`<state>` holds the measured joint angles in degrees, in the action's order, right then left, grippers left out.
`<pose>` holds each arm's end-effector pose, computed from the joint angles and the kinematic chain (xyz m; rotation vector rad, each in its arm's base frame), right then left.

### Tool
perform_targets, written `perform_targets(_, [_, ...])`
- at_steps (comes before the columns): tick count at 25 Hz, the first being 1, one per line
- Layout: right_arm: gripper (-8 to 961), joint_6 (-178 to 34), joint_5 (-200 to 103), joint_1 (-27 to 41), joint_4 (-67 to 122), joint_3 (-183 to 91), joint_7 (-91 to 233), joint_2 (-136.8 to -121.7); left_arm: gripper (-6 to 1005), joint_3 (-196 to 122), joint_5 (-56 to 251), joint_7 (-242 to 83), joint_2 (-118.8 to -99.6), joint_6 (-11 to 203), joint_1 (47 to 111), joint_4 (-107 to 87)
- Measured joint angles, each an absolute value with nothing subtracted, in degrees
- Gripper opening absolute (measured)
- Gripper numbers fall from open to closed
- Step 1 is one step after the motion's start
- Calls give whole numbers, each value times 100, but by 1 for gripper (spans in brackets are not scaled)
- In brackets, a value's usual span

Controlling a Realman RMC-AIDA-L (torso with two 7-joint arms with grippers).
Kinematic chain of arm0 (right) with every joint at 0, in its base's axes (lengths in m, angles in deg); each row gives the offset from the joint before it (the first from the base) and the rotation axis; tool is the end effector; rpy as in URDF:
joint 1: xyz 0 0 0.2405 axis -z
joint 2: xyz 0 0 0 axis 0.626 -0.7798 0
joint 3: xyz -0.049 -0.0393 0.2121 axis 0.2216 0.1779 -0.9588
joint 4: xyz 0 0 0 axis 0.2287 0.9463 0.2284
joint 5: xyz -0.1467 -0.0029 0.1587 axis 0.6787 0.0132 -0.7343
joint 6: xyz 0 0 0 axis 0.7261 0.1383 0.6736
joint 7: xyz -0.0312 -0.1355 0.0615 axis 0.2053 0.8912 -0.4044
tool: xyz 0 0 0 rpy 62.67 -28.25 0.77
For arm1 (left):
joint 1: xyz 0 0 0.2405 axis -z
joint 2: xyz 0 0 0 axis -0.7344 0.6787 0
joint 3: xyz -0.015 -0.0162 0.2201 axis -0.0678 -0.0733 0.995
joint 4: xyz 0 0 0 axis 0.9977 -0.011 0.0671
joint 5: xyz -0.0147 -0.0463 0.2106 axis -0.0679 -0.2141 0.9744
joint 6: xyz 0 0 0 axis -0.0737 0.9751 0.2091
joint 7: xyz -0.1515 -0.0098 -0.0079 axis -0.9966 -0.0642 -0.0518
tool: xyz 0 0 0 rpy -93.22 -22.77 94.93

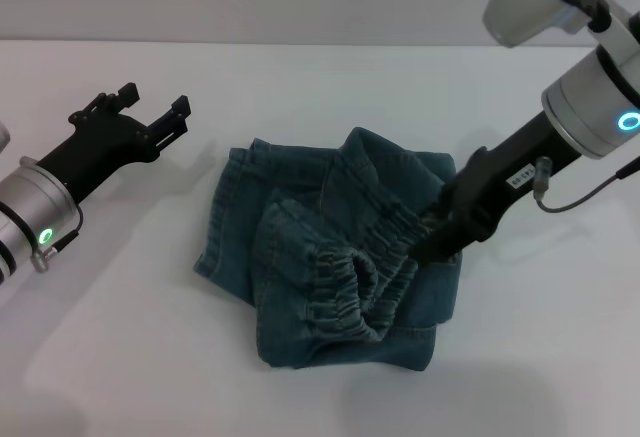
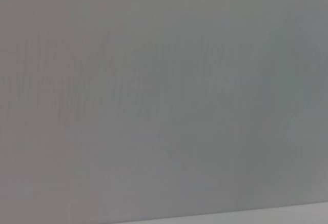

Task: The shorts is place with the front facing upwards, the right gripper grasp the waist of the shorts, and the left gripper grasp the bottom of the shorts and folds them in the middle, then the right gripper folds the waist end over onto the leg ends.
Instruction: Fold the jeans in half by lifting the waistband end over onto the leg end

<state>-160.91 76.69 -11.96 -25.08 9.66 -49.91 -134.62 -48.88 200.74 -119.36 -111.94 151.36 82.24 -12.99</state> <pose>0.1235 0.3592 0.0025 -3.0264 0.7037 -0.3382 -0.2907 0.3574 -0.0124 -1.9807 -0.7104 -0.7417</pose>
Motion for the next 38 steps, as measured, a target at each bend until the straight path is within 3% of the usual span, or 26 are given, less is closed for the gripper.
perform_targets(38, [537, -14898, 7748, -1250, -1881, 1725, -5047, -13542, 783, -4928, 20032, -11875, -11230, 14870, 8104, -1184])
